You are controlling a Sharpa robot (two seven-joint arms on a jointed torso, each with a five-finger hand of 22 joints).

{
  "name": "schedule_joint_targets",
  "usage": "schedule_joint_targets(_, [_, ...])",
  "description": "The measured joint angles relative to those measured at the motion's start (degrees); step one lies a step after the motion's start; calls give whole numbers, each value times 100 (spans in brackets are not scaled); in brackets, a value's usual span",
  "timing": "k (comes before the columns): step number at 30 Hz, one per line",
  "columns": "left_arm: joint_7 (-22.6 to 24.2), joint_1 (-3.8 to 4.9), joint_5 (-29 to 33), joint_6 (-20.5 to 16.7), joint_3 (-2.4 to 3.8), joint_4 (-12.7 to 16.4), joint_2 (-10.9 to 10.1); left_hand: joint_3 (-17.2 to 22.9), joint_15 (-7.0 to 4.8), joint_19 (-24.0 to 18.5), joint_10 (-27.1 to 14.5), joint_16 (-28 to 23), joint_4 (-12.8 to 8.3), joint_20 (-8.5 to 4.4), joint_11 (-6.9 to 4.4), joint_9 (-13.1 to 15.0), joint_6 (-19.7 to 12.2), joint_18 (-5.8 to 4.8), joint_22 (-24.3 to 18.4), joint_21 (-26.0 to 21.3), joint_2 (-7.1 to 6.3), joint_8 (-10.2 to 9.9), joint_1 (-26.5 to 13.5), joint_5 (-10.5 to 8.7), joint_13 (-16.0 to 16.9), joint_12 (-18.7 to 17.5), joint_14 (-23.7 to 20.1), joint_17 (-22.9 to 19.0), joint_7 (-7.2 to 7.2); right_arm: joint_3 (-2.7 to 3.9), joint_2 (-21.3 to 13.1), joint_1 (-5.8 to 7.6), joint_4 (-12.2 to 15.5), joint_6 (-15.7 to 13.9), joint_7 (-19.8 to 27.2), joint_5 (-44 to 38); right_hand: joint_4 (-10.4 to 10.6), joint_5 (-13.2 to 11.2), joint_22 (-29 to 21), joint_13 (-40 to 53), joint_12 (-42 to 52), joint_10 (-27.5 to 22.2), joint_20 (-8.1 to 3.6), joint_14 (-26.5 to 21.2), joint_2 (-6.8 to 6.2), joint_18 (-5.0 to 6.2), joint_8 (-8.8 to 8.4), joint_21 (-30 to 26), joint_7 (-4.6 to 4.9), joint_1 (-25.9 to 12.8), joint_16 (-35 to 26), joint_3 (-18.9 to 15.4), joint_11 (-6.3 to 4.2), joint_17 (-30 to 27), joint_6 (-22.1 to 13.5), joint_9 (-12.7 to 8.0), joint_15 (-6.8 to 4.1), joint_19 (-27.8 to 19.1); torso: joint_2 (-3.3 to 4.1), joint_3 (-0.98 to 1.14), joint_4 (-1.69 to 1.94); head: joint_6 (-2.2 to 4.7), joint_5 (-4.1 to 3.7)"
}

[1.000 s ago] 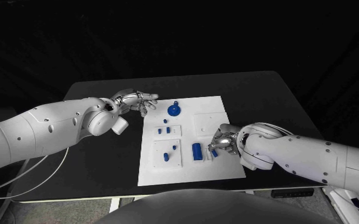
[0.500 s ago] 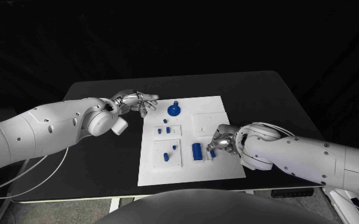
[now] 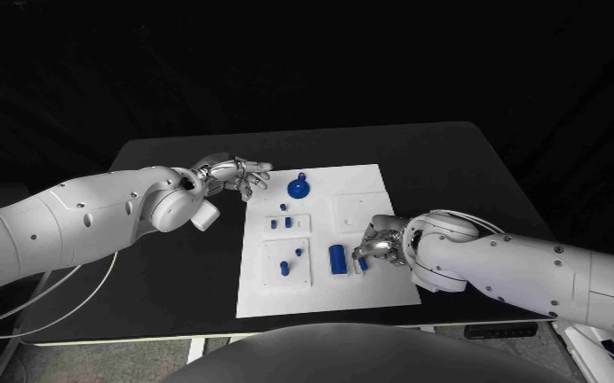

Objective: Assemble the parts on the task board

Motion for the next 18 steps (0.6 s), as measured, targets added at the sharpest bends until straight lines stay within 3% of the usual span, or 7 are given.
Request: schedule_joint_targets(18, [-27,0,-25,24,0,1,-2,0,0,13,1,0,0,-12,-2,-5,0,0,1,0,0,0,0,0,0,0,0,-1,0,1,-7,6,30,109,3,0,31,0,0,5,0,-1,-22,0,-1,-3,0,0,-1,-45,0,0,2,10,-1,2,0,22,-1,3,-3,0,17])
